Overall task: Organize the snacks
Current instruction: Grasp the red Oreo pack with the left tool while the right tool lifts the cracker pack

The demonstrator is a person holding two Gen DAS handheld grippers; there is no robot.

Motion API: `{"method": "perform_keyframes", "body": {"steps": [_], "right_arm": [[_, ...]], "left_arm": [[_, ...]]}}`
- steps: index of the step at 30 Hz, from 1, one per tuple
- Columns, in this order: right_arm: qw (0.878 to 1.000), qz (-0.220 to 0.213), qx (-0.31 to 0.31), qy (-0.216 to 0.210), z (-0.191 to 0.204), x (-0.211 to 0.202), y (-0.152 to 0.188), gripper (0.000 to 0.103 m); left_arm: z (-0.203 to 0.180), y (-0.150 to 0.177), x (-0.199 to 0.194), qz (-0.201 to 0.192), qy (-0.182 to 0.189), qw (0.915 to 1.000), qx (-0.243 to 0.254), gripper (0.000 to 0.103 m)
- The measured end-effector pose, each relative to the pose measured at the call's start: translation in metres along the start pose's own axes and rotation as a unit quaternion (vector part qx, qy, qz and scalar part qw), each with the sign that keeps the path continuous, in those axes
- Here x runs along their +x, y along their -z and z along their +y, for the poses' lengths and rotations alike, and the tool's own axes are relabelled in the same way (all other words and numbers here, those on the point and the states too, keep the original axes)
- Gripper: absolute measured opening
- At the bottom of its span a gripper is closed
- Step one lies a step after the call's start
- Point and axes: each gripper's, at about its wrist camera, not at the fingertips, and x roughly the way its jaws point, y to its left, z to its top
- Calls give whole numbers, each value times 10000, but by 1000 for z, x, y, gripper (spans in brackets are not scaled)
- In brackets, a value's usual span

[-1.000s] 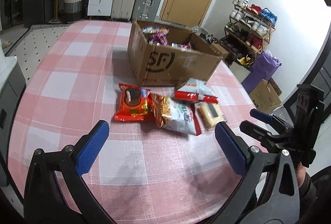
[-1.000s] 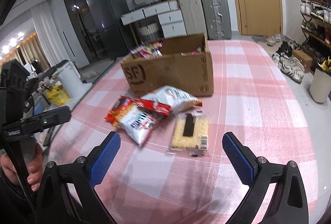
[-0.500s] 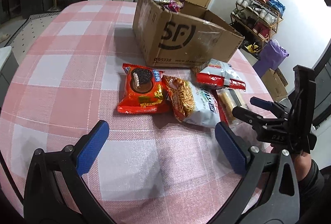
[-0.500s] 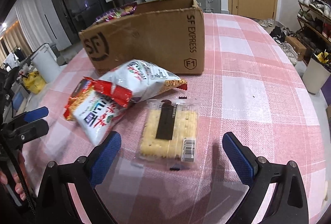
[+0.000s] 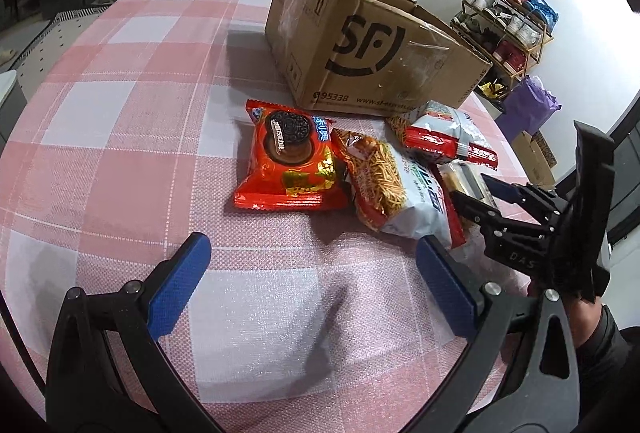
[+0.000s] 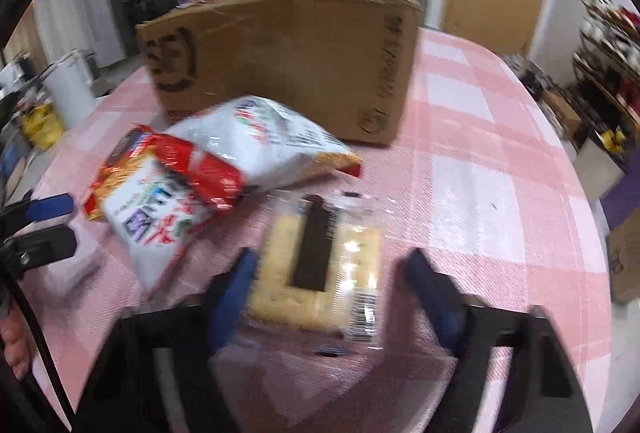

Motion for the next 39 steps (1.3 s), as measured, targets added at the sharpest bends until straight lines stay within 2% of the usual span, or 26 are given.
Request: {"method": "perform_keyframes", "body": {"steps": [3,15,24,31,37,39], "right_arm": [[9999,-21,-117,9,2,-4,2,58],[9971,-280,443,-548,-25,-24,3,58],[9930,-443,768,-775,-33,-44,22,58],[9897,-588,896,-953,-44,-52,28,58],[9880,-581,912,-1100,-49,-50,30,58],[9879,-573,912,-1118,-50,-48,30,58]], "left_arm": [[2,-1,2,-1,2,10000,-32,102],[-4,4,-8,-87,-59,9999,-37,102],[-6,4,-15,-67,-169,9998,17,102],[1,-9,-10,-47,-470,9988,-97,102],[15,-30,5,-9,-635,9975,-306,102],[21,-38,12,29,-591,9973,-429,102]]}}
